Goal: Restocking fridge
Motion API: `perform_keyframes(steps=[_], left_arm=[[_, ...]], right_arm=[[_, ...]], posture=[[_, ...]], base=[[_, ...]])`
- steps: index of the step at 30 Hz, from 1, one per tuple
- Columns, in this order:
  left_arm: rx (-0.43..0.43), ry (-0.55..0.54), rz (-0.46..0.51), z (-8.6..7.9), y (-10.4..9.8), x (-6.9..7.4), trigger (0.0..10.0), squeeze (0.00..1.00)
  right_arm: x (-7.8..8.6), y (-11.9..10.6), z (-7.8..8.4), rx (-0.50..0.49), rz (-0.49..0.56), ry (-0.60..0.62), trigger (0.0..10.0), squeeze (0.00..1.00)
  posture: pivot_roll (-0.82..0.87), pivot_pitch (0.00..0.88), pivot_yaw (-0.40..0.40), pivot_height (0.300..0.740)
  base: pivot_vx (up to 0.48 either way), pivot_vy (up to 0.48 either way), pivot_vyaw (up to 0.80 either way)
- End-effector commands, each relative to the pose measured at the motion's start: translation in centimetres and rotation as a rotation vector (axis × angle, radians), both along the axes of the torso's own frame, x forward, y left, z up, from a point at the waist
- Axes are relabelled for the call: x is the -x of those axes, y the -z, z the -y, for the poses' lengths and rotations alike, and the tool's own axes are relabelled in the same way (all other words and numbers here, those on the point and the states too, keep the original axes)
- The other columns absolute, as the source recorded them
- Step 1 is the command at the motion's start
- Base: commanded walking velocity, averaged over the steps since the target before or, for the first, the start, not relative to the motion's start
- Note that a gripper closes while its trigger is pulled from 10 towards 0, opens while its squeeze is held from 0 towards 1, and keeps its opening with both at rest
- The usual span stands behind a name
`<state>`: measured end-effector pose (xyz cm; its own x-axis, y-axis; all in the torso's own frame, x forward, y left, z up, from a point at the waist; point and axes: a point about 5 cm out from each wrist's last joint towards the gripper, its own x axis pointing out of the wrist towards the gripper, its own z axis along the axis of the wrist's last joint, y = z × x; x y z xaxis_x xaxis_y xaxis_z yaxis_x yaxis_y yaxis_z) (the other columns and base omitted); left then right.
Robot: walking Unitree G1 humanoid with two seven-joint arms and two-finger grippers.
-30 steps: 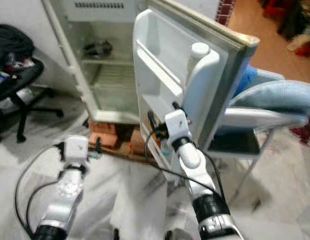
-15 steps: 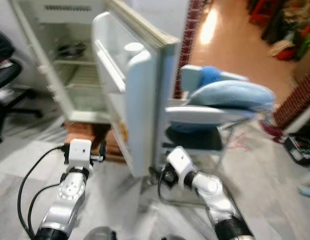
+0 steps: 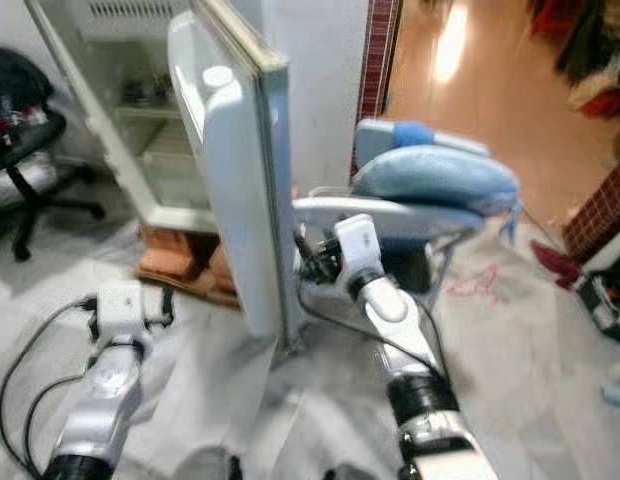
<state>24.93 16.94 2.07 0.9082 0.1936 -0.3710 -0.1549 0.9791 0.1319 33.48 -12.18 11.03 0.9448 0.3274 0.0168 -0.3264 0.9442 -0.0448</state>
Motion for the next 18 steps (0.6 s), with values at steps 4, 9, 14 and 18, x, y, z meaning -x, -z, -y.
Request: perform_keyframes(steps=[4, 9, 14, 18], left_arm=[[0.014, 0.0, -0.112, -0.3, 0.9, 0.5, 10.0, 0.0], [0.009, 0.002, -0.131, -0.3, 1.0, 0.5, 10.0, 0.0], [0.063, -0.028, -0.114, 0.0, 0.6, 0.4, 10.0, 0.0], [0.059, -0.027, -0.13, 0.1, 0.6, 0.5, 10.0, 0.0]], right_arm=[[-1.6, -2.0, -1.7, -0.059, 0.028, 0.1, 10.0, 0.0], [-2.7, -4.2, -3.7, -0.116, 0.064, 0.114, 10.0, 0.0], [-3.1, -7.0, -6.7, -0.194, 0.119, -0.032, 10.0, 0.0], [-3.0, -6.2, -6.3, -0.161, 0.11, -0.017, 10.0, 0.0]], posture=[[0.16, 0.025, 0.02, 0.74], [0.16, 0.025, 0.021, 0.74], [0.16, 0.022, 0.014, 0.74], [0.16, 0.025, 0.01, 0.74]], base=[[0.0, 0.0, 0.0], [0.0, 0.0, 0.0], [0.0, 0.0, 0.0], [0.0, 0.0, 0.61]])
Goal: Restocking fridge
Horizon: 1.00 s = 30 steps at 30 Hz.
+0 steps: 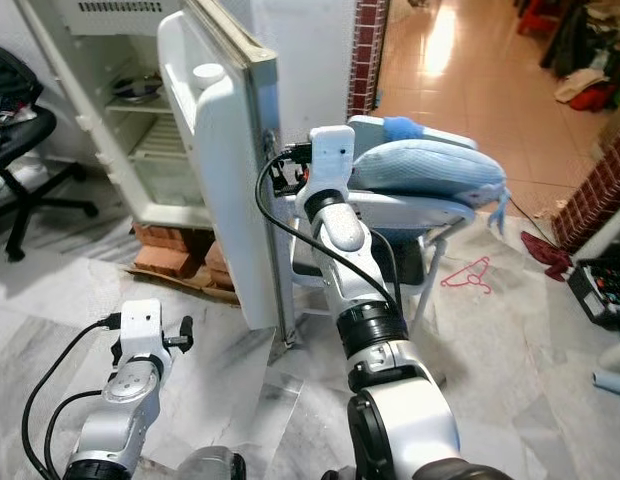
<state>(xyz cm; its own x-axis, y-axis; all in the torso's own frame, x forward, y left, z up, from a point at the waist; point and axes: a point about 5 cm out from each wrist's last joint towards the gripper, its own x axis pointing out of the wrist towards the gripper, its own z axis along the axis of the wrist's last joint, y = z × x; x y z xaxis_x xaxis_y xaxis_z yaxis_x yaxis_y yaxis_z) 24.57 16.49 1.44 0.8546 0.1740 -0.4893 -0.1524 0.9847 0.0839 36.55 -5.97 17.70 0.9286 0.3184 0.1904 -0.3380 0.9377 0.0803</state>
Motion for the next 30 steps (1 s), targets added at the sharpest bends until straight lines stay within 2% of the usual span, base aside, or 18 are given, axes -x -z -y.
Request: perform_keyframes(steps=[1, 8, 10, 14, 15, 19, 21, 22, 23, 25, 26, 27, 29, 30], left_arm=[[-0.011, -0.016, -0.018, -0.4, 0.0, 0.3, 10.0, 0.0], [-0.02, -0.009, -0.03, -0.2, 0.0, 0.1, 10.0, 0.0], [-0.021, -0.01, -0.032, -0.3, -0.1, 0.1, 10.0, 0.0], [-0.024, -0.019, -0.04, -0.4, -0.1, 0.4, 10.0, 0.0], [-0.022, -0.026, -0.044, -0.5, -0.1, 0.5, 10.0, 0.0], [-0.019, -0.024, -0.045, -0.4, -0.1, 0.6, 10.0, 0.0], [-0.019, -0.014, -0.042, -0.3, -0.1, 0.5, 10.0, 0.0], [-0.019, -0.014, -0.042, -0.3, -0.1, 0.5, 10.0, 0.0], [-0.018, -0.004, -0.043, -0.2, -0.1, 0.5, 10.0, 0.0], [-0.018, 0.002, -0.044, -0.2, -0.1, 0.4, 10.0, 0.0], [-0.018, 0.003, -0.044, -0.2, -0.1, 0.4, 10.0, 0.0], [-0.018, 0.008, -0.046, -0.2, -0.1, 0.3, 10.0, 0.0], [-0.016, 0.012, -0.034, -0.1, -0.2, 0.2, 10.0, 0.0], [-0.015, 0.019, -0.023, 0.0, -0.4, 0.1, 10.0, 0.0]], right_arm=[[0.1, 0.7, 0.1, 0.027, -0.019, 0.004, 10.0, 0.0], [-0.7, 0.7, 0.1, 0.065, -0.033, 0.107, 10.0, 0.0], [-0.8, 0.5, 0.0, 0.057, -0.032, 0.102, 10.0, 0.0], [-0.6, 0.1, -0.8, 0.0, -0.023, 0.007, 10.0, 0.0], [-0.1, 0.2, -1.4, -0.049, -0.027, -0.102, 10.0, 0.0], [1.7, 0.2, -3.4, -0.17, -0.056, -0.382, 10.0, 0.0], [3.8, -0.7, -4.8, -0.267, -0.057, -0.631, 10.0, 0.0], [3.8, -0.7, -4.8, -0.267, -0.057, -0.631, 10.0, 0.0], [6.6, -2.1, -5.4, -0.349, -0.035, -0.881, 10.0, 0.0], [8.2, -2.8, -5.5, -0.377, -0.025, -1.006, 10.0, 0.0], [8.5, -2.6, -5.5, -0.354, -0.022, -1.008, 10.0, 0.0], [7.4, -0.5, -5.2, -0.193, -0.01, -0.854, 10.0, 0.0], [6.3, 1.4, -4.8, -0.083, -0.035, -0.733, 10.0, 0.0], [5.0, 3.9, -3.0, 0.077, -0.044, -0.542, 10.0, 0.0]], posture=[[0.16, 0.027, 0.009, 0.74], [0.18, 0.028, 0.006, 0.74], [0.18, 0.028, 0.005, 0.74], [0.19, 0.028, -0.003, 0.74], [0.19, 0.03, -0.005, 0.74], [0.19, 0.032, -0.006, 0.74], [0.18, 0.032, -0.003, 0.74], [0.18, 0.032, -0.003, 0.74], [0.18, 0.031, -0.002, 0.74], [0.18, 0.03, -0.001, 0.74], [0.18, 0.03, -0.001, 0.74], [0.17, 0.029, 0.001, 0.74], [0.17, 0.029, 0.001, 0.74], [0.17, 0.028, 0.0, 0.74]], base=[[0.0, 0.0, 0.8], [0.0, 0.0, 0.73], [0.0, 0.0, 0.0], [0.0, 0.0, 0.0], [0.0, 0.0, 0.0], [0.0, 0.0, 0.0], [0.0, 0.0, 0.0], [0.0, 0.0, 0.0], [0.0, 0.0, 0.0], [0.0, 0.0, 0.0], [0.0, 0.0, 0.0], [0.0, 0.0, 0.0], [0.0, 0.0, 0.0], [0.0, 0.0, 0.0]])
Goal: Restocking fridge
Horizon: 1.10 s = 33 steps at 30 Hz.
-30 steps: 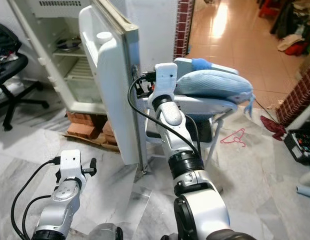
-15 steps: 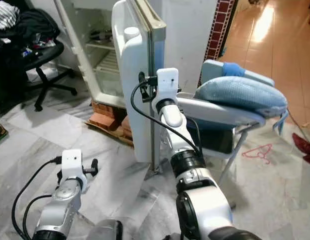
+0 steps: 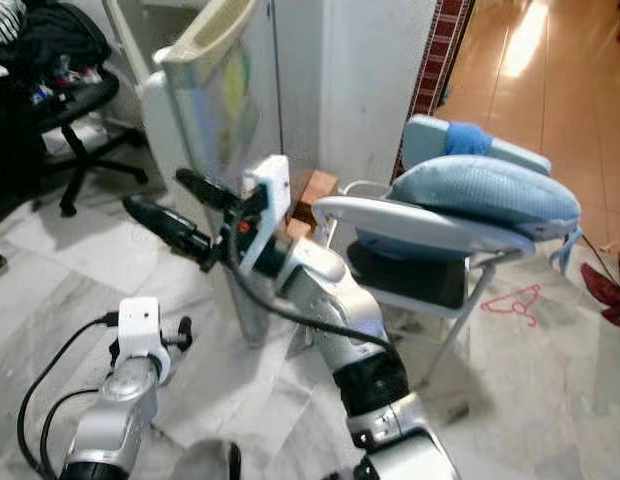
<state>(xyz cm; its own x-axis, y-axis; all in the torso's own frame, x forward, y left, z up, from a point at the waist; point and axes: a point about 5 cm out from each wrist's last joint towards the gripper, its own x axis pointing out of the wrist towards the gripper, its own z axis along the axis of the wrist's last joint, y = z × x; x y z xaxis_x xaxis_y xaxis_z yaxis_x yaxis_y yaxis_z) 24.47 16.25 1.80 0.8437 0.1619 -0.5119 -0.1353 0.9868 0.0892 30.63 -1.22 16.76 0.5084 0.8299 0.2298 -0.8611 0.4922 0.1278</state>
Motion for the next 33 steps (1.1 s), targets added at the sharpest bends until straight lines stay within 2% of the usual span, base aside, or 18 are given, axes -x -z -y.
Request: perform_keyframes(steps=[1, 2, 3, 4, 5, 6, 7, 10, 13, 19, 24, 33], left_arm=[[-0.013, 0.006, 0.006, -0.2, -0.1, -0.1, 10.0, 0.0], [-0.013, 0.006, 0.006, -0.2, -0.1, -0.1, 10.0, 0.0], [-0.013, 0.007, 0.014, -0.2, -0.2, -0.1, 10.0, 0.0], [-0.026, 0.019, 0.027, -0.2, -0.4, -0.2, 10.0, 0.0], [-0.026, 0.019, 0.027, -0.2, -0.4, -0.2, 10.0, 0.0], [-0.037, 0.026, 0.035, -0.2, -0.5, -0.2, 10.0, 0.0], [-0.055, 0.038, 0.044, -0.3, -0.6, -0.1, 10.0, 0.0], [-0.078, 0.073, 0.076, -0.3, -0.8, -0.1, 10.0, 0.0], [-0.111, 0.102, 0.105, -0.3, -1.1, 0.0, 10.0, 0.0], [-0.133, 0.111, 0.158, -0.4, -1.8, 0.1, 10.0, 0.0], [-0.162, 0.149, 0.182, -0.4, -2.1, 0.0, 10.0, 0.0], [-0.189, 0.13, 0.199, -0.7, -2.1, 0.0, 10.0, 0.0]], right_arm=[[-1.1, 3.4, 2.2, 0.183, 0.017, 0.195, 10.0, 0.0], [-1.1, 3.4, 2.2, 0.183, 0.017, 0.195, 10.0, 0.0], [-1.5, 4.6, 3.3, 0.228, -0.006, 0.27, 10.0, 0.0], [-1.9, 6.6, 6.4, 0.288, -0.074, 0.424, 10.0, 0.0], [-1.9, 6.6, 6.4, 0.288, -0.074, 0.424, 10.0, 0.0], [-1.9, 7.8, 8.5, 0.33, -0.115, 0.529, 10.0, 0.0], [-1.2, 8.7, 11.1, 0.359, -0.193, 0.628, 10.0, 0.0], [-0.3, 9.2, 13.7, 0.327, -0.241, 0.763, 10.0, 0.0], [0.0, 9.2, 14.1, 0.33, -0.186, 0.808, 10.0, 0.0], [0.2, 8.8, 14.3, 0.31, -0.143, 0.876, 10.0, 0.0], [0.5, 8.5, 14.2, 0.312, -0.147, 0.89, 10.0, 0.0], [0.2, 8.5, 14.2, 0.315, -0.14, 0.906, 10.0, 0.0]], posture=[[0.17, 0.028, 0.0, 0.74], [0.17, 0.028, 0.0, 0.74], [0.17, 0.029, -0.002, 0.74], [0.17, 0.029, -0.003, 0.74], [0.17, 0.029, -0.003, 0.74], [0.17, 0.03, -0.004, 0.74], [0.17, 0.03, -0.007, 0.74], [0.17, 0.029, -0.003, 0.74], [0.15, 0.025, 0.01, 0.74], [0.15, 0.024, 0.015, 0.74], [0.16, 0.026, 0.009, 0.74], [0.16, 0.019, 0.007, 0.74]], base=[[0.0, 0.0, 0.0], [0.0, 0.0, 0.0], [0.0, 0.0, 0.0], [0.0, 0.0, 0.0], [0.0, 0.0, 0.0], [0.0, 0.0, 0.0], [0.0, 0.0, 0.0], [0.0, 0.287, 0.0], [0.0, 0.474, 0.0], [0.0, 0.474, 0.0], [0.0, 0.478, 0.0], [0.0, 0.477, 0.0]])
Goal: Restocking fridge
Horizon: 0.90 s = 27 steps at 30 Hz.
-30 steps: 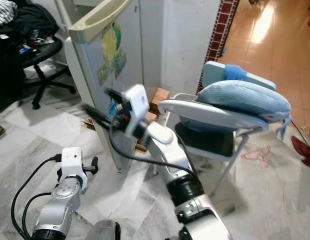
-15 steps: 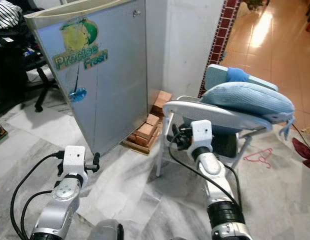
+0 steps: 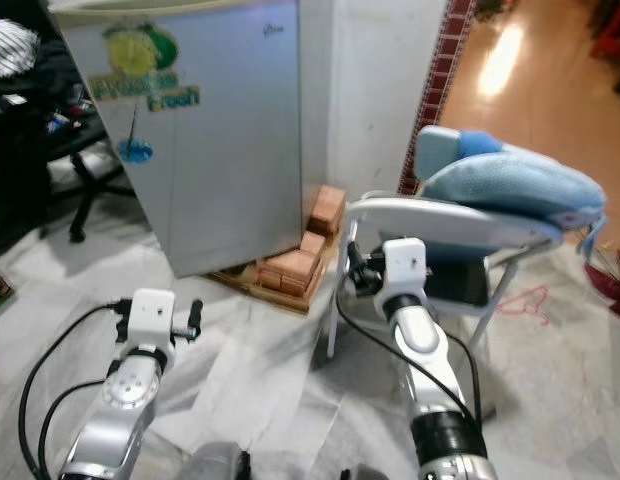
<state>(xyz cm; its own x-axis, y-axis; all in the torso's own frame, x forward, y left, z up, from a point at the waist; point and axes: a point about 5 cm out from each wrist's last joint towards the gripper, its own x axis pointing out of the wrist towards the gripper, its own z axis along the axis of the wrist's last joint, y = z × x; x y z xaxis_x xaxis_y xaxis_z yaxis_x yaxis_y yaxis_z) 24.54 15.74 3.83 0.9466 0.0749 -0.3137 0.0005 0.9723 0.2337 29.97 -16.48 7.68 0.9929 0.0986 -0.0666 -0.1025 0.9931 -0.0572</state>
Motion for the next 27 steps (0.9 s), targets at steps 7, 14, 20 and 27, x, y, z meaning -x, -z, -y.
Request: perform_keyframes(steps=[7, 14, 20, 27], left_arm=[[-0.026, -0.038, 0.011, -1.2, -0.1, -0.1, 10.0, 0.0], [-0.038, -0.035, 0.023, -1.1, -0.2, -0.5, 10.0, 0.0], [-0.041, -0.037, 0.034, -1.1, -0.3, -0.9, 10.0, 0.0], [-0.048, -0.031, 0.041, -1.2, -0.6, -1.1, 10.0, 0.0]], right_arm=[[-0.5, -0.6, -0.9, -0.005, 0.015, -0.018, 10.0, 0.0], [-0.6, -0.5, -1.0, -0.001, 0.013, -0.018, 10.0, 0.0], [-0.8, -0.8, -1.2, -0.004, 0.017, -0.029, 10.0, 0.0], [-1.3, -1.3, -0.9, -0.003, 0.03, -0.021, 10.0, 0.0]], posture=[[0.16, 0.018, 0.006, 0.74], [0.16, 0.016, 0.003, 0.74], [0.16, 0.021, 0.0, 0.74], [0.15, 0.032, 0.001, 0.74]], base=[[0.0, 0.476, 0.0], [0.0, 0.476, 0.0], [0.0, 0.478, -0.67], [0.0, 0.48, -0.8]])
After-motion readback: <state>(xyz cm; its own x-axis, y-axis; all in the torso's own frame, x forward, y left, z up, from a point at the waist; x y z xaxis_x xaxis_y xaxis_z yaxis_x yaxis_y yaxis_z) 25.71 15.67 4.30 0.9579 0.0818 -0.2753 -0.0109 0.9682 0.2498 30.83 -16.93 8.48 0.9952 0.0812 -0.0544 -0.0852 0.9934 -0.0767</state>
